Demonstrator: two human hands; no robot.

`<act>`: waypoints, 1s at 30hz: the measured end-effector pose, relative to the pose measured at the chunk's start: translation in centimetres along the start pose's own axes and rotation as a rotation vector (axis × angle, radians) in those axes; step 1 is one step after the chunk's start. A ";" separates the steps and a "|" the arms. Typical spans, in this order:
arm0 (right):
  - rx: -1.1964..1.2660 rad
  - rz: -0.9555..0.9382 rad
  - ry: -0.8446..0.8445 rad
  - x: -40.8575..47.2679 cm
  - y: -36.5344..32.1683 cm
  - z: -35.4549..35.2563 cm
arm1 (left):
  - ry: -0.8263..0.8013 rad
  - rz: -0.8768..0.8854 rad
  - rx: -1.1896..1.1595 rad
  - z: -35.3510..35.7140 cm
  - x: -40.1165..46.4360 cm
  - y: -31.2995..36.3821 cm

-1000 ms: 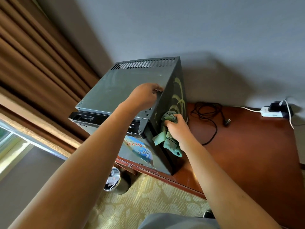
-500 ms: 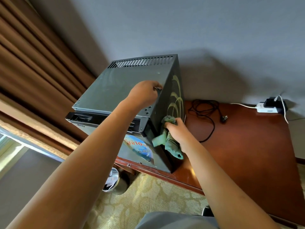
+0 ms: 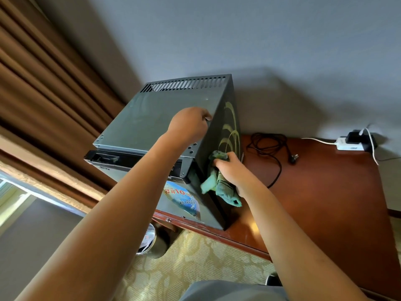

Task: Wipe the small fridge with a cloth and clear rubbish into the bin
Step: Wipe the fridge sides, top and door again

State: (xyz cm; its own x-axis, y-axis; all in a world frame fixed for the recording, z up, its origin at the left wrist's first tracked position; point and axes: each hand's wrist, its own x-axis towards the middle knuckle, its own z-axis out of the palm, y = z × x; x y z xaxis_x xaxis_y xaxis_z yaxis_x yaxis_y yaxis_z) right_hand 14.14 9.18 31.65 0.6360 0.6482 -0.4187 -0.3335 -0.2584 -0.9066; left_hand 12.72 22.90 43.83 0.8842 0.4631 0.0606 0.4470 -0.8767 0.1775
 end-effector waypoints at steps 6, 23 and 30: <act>0.109 -0.155 -0.075 0.0 -4.2 -0.9 | 0.032 -0.012 0.057 -0.2 0.6 0.6; 0.259 -0.203 0.012 4.2 -3.9 -2.1 | 0.046 0.002 0.113 1.2 1.9 1.2; 0.076 -0.001 -0.085 6.3 -0.9 -2.6 | 0.019 -0.028 0.085 1.0 2.2 1.1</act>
State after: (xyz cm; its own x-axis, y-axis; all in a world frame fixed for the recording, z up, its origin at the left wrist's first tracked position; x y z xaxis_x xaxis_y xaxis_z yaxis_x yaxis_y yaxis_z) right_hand 20.25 11.64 29.67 0.5758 0.7080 -0.4089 -0.3865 -0.2051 -0.8992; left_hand 15.30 22.80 43.18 0.8689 0.4893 0.0753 0.4822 -0.8709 0.0951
